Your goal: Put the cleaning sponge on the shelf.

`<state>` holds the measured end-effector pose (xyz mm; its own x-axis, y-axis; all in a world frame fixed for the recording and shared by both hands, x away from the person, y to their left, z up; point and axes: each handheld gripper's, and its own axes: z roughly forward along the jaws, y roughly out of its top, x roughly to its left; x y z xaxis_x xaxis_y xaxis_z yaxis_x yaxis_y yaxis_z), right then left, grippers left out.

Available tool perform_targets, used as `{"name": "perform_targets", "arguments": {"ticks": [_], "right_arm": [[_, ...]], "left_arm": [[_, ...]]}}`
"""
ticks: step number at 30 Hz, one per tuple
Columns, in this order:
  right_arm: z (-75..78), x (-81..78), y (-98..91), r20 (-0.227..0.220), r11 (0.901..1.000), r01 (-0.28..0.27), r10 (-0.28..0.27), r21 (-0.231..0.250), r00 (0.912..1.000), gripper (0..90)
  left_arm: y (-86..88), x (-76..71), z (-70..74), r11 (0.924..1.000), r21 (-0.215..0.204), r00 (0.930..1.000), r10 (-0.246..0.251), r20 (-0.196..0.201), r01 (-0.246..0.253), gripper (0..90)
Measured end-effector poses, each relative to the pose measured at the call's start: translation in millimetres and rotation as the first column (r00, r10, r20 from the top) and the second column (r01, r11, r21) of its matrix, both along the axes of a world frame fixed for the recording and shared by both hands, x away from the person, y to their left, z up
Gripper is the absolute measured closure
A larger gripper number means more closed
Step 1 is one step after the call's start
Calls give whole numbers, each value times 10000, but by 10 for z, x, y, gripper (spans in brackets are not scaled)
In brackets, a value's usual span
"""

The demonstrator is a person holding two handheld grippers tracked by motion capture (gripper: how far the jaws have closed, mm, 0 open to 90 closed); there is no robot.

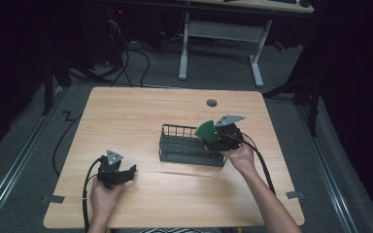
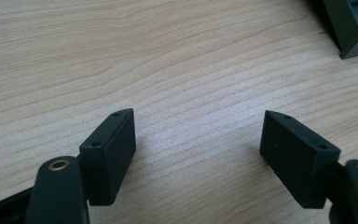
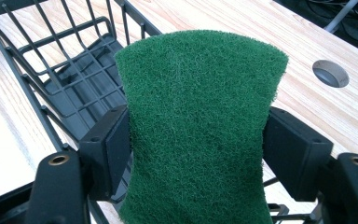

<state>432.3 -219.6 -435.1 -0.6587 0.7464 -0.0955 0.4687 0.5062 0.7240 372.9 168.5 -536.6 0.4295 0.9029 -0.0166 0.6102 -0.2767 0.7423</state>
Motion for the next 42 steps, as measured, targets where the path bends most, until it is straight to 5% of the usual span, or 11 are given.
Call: {"name": "perform_targets", "arguments": {"ticks": [14,24,39,42], "right_arm": [[-21,-37,29,-452,9988,-476,470,-119,9979,291],[-34,-21,-25,-765,9985,-310,343,441,9965,223],[103,-204,-268,38,9910,313,-320,1300,9995,318],[146,-271,-376,262,9825,499,-555,1794,9981,346]], "left_arm": [[0,0,0,10000,4,10000,-5,-1,5,272],[0,0,0,10000,0,10000,-8,-2,8,272],[1,0,0,10000,-11,10000,-10,-5,10,272],[1,0,0,10000,-6,10000,-9,-3,9,273]]}}
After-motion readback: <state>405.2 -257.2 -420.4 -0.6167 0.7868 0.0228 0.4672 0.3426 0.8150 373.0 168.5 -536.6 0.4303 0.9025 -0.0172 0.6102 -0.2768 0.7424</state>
